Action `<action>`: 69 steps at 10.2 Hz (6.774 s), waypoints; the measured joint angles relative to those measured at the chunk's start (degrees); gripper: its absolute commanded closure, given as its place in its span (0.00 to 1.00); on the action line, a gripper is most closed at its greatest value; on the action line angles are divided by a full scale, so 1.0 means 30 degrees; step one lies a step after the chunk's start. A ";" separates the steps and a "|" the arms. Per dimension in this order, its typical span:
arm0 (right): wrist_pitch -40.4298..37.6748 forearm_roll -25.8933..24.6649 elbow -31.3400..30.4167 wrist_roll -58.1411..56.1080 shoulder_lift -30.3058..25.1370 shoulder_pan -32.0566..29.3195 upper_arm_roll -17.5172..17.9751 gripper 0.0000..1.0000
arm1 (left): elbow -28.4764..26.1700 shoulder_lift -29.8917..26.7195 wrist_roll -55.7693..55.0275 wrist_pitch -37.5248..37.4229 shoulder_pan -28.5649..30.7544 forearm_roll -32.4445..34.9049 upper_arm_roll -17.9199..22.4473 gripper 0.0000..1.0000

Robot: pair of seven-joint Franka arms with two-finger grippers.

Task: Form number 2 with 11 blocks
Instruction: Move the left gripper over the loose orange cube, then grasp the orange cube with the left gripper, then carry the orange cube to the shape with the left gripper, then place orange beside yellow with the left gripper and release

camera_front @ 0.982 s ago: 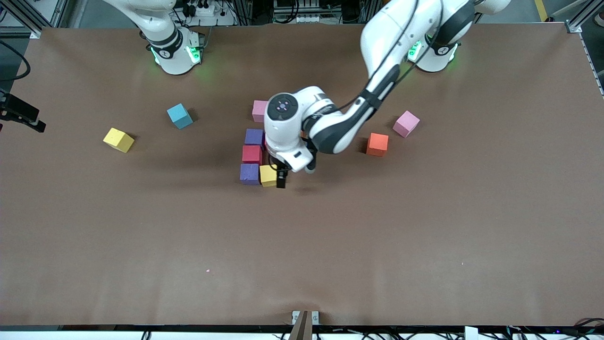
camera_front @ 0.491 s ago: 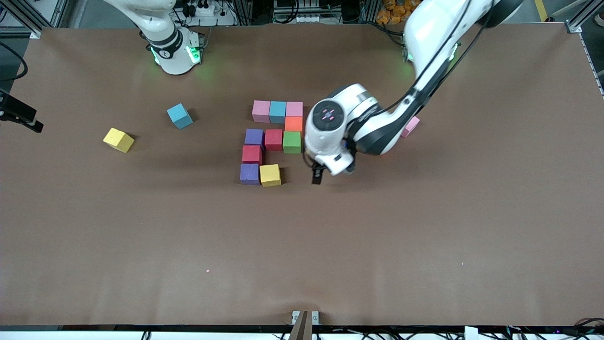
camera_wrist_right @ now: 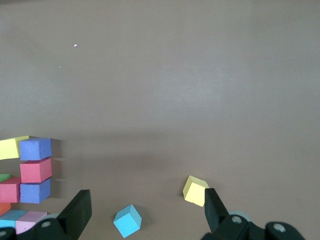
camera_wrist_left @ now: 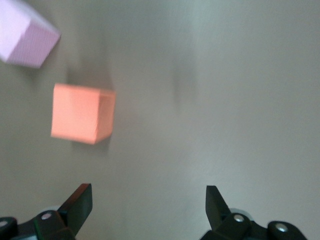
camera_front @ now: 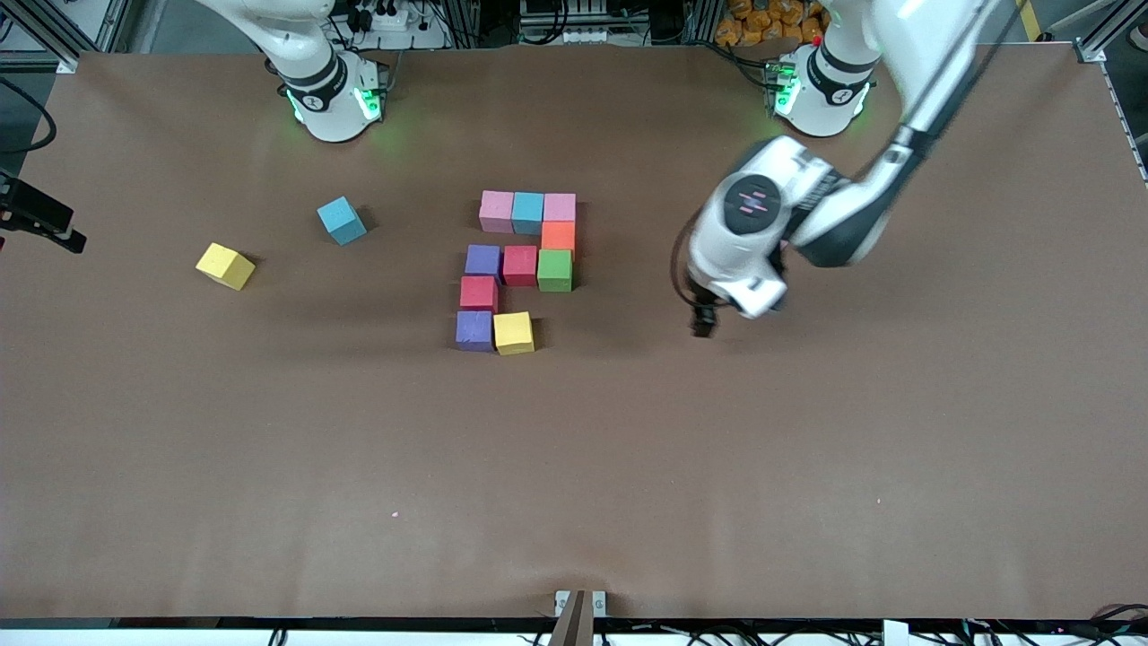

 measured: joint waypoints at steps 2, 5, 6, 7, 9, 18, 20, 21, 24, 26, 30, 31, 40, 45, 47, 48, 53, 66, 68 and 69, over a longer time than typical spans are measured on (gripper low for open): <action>0.0111 0.0002 0.0127 0.0000 -0.0001 -0.0038 -0.0042 0.00 | -0.0037 -0.0038 0.0437 -0.0014 0.1562 0.0000 -0.0183 0.00; 0.0064 0.0034 0.0442 -0.0001 -0.0008 -0.0025 -0.0010 0.00 | -0.0645 -0.0112 0.0504 -0.0218 0.1790 0.0000 -0.0395 0.00; 0.0053 0.0035 0.0443 0.0000 0.0019 -0.0029 -0.0014 0.00 | -0.1277 -0.0172 0.0736 -0.0242 0.1888 0.0000 -0.0577 0.00; 0.0052 0.0034 0.0442 0.0000 0.0083 -0.0039 -0.0033 0.00 | -0.2064 -0.0216 0.0894 -0.0200 0.2117 0.0000 -0.0971 0.00; 0.0051 0.0028 0.0443 0.0000 0.0230 -0.0095 -0.0083 0.00 | -0.3949 -0.0560 0.0950 0.0883 0.2661 0.0000 -0.2016 0.00; 0.0058 0.0032 0.0443 -0.0003 0.0433 -0.0209 -0.0105 0.00 | -0.8571 -0.2093 0.1122 0.5620 0.2980 0.0011 -0.2899 0.00; 0.0058 0.0033 0.0443 -0.0003 0.0454 -0.0213 -0.0100 0.00 | -0.8615 -0.2084 0.1136 0.5961 0.3317 0.0361 -0.2869 0.00; 0.0058 0.0033 0.0443 -0.0003 0.0466 -0.0213 -0.0094 0.00 | -0.8645 -0.2045 0.1155 0.6053 0.3567 0.0579 -0.2857 0.00; 0.0058 0.0033 0.0443 -0.0004 0.0569 -0.0213 -0.0092 0.00 | -0.8742 -0.1544 0.1162 0.6269 0.3767 0.1267 -0.2731 0.00; 0.0059 0.0033 0.0443 -0.0004 0.0605 -0.0213 -0.0089 0.00 | -0.8793 -0.0932 0.1162 0.6390 0.3766 0.1683 -0.2715 0.00; 0.0093 0.0034 0.0443 -0.0007 0.0626 -0.0213 -0.0076 0.00 | -0.8792 -0.0100 0.0829 0.6635 0.3768 0.2627 -0.2604 0.64; 0.0101 0.0034 0.0443 -0.0011 0.0628 -0.0212 -0.0059 0.00 | -0.8789 0.0041 0.0613 0.6697 0.3775 0.2953 -0.2445 0.79; 0.0284 0.0042 0.0443 -0.0021 0.0661 -0.0289 -0.0050 0.00 | -0.3769 0.1041 -0.1051 0.4002 0.0861 0.3209 -0.2339 0.86; 0.0338 0.0066 0.0445 -0.0021 0.0850 -0.0286 -0.0003 0.00 | 0.3534 0.4751 -0.2818 0.0985 -0.3880 0.3122 -0.0205 0.86; 0.0343 0.0070 0.0460 -0.0021 0.0863 -0.0285 0.0001 0.00 | 0.5668 0.5677 -0.3194 0.0904 -0.6872 0.2235 0.2201 0.85; 0.0344 0.0071 0.0463 -0.0021 0.0865 -0.0287 -0.0001 0.00 | 0.6661 0.6040 -0.3248 0.0896 -0.8539 0.1472 0.3678 0.85; 0.0385 0.0073 0.0471 -0.0021 0.0866 -0.0295 -0.0010 0.00 | 1.0417 0.7927 -0.3385 0.0959 -1.2743 0.0105 0.6886 0.85; 0.0669 -0.0458 0.0535 -0.0161 0.0942 0.0508 0.0172 0.00 | 1.1291 0.9587 -0.3385 0.2822 -1.5236 -0.0541 0.8715 0.85; 0.0669 -0.0460 0.0535 -0.0161 0.0942 0.0508 0.0172 0.00 | 1.1320 0.9586 -0.3385 0.2631 -1.5296 -0.0659 0.8716 0.85; 0.0669 -0.0460 0.0535 -0.0161 0.0942 0.0508 0.0172 0.00 | 1.1321 0.9586 -0.3385 0.2611 -1.5333 -0.0660 0.8715 0.83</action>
